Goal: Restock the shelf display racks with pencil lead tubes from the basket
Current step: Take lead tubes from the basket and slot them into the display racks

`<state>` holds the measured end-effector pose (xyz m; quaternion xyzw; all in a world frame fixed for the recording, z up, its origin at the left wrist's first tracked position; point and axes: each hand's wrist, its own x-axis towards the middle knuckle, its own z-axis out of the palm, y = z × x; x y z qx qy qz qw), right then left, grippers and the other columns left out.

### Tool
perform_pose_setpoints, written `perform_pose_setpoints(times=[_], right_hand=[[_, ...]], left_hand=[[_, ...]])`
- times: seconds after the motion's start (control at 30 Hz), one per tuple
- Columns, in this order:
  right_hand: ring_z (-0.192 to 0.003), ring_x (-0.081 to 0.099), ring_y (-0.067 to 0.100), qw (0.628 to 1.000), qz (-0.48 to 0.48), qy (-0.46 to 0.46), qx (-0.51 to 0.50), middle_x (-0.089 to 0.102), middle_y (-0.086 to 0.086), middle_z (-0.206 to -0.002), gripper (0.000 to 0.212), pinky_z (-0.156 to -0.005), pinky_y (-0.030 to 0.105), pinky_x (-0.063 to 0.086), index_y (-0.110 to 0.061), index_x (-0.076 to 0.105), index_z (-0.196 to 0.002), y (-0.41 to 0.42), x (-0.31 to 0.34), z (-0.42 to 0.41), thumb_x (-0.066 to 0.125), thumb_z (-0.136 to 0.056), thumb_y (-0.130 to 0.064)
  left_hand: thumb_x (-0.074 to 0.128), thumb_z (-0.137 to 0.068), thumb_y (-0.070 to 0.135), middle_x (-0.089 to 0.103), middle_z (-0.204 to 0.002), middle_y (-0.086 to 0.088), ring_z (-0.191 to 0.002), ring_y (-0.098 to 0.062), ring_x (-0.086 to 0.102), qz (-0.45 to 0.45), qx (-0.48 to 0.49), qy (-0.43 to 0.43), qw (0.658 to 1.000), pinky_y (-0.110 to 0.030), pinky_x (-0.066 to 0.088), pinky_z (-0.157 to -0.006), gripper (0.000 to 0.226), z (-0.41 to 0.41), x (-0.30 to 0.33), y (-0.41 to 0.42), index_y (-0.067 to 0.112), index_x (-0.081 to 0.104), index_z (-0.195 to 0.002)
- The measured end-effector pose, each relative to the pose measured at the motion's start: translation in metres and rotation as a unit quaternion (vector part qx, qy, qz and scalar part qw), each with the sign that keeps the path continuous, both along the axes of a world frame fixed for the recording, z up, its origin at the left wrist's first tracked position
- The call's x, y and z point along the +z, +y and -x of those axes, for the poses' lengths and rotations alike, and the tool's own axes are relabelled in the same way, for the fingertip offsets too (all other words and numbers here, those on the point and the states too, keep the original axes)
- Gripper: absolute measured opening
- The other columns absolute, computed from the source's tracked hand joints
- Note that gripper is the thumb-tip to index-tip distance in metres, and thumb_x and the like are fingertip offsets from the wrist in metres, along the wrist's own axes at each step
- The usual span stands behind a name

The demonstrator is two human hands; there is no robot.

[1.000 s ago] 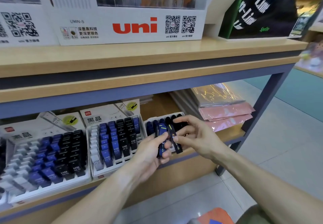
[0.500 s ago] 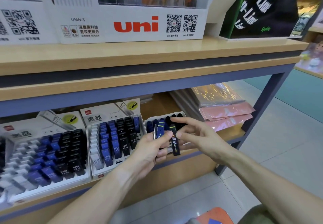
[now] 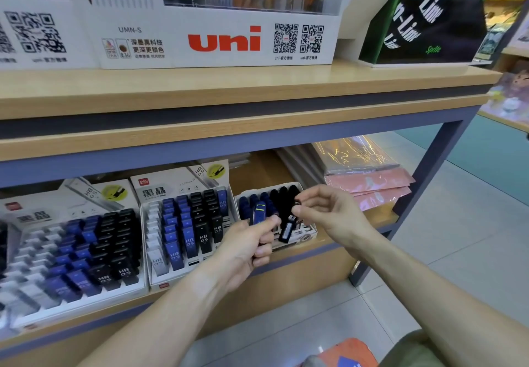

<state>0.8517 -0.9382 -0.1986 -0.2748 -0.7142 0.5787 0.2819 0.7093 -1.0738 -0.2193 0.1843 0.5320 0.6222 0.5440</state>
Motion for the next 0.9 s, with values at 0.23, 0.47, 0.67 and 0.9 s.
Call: perform_pose_setpoints(times=[0.23,0.47,0.67,0.9], right_hand=[[-0.078,0.065,0.006,0.952,-0.259,-0.091,-0.133,0.070,-0.005,-0.084,0.023,-0.072,0.013,0.051,-0.024,0.069,-0.092,0.020,-0.005,-0.003,0.078,-0.084,-0.005],[-0.080,0.066,0.003,0.919,-0.339,-0.172,-0.104,0.069,-0.013,-0.084,0.027,-0.078,0.030,0.057,-0.027,0.067,-0.094,0.029,-0.015,-0.001,0.073,-0.085,-0.002],[-0.078,0.065,0.003,0.914,-0.347,-0.200,-0.065,0.067,-0.016,-0.080,0.025,-0.076,0.027,0.055,-0.026,0.066,-0.092,0.030,-0.025,0.000,0.073,-0.084,-0.003],[-0.075,0.067,0.001,0.930,-0.295,-0.197,-0.093,0.071,-0.012,-0.080,0.020,-0.072,0.020,0.055,-0.023,0.072,-0.090,0.035,-0.033,0.001,0.076,-0.083,-0.005]], left_hand=[[0.037,-0.093,0.010,0.044,-0.065,-0.005,-0.049,-0.018,0.036,0.031,0.014,-0.062,0.997,-0.026,0.023,-0.047,0.027,0.002,-0.008,-0.002,0.001,0.057,-0.109],[0.045,-0.103,0.007,0.061,-0.077,-0.010,-0.065,-0.029,0.064,0.048,0.004,-0.022,0.999,-0.029,0.041,-0.053,0.027,-0.010,-0.010,-0.006,-0.001,0.061,-0.124],[0.050,-0.103,0.006,0.070,-0.081,-0.015,-0.075,-0.032,0.071,0.048,0.010,-0.044,0.998,-0.030,0.053,-0.054,0.024,-0.014,-0.010,-0.008,0.000,0.063,-0.123],[0.042,-0.097,0.001,0.071,-0.090,-0.022,-0.079,-0.036,0.072,0.037,0.014,-0.091,0.995,-0.035,0.060,-0.066,0.033,-0.013,-0.014,-0.009,-0.006,0.063,-0.121]])
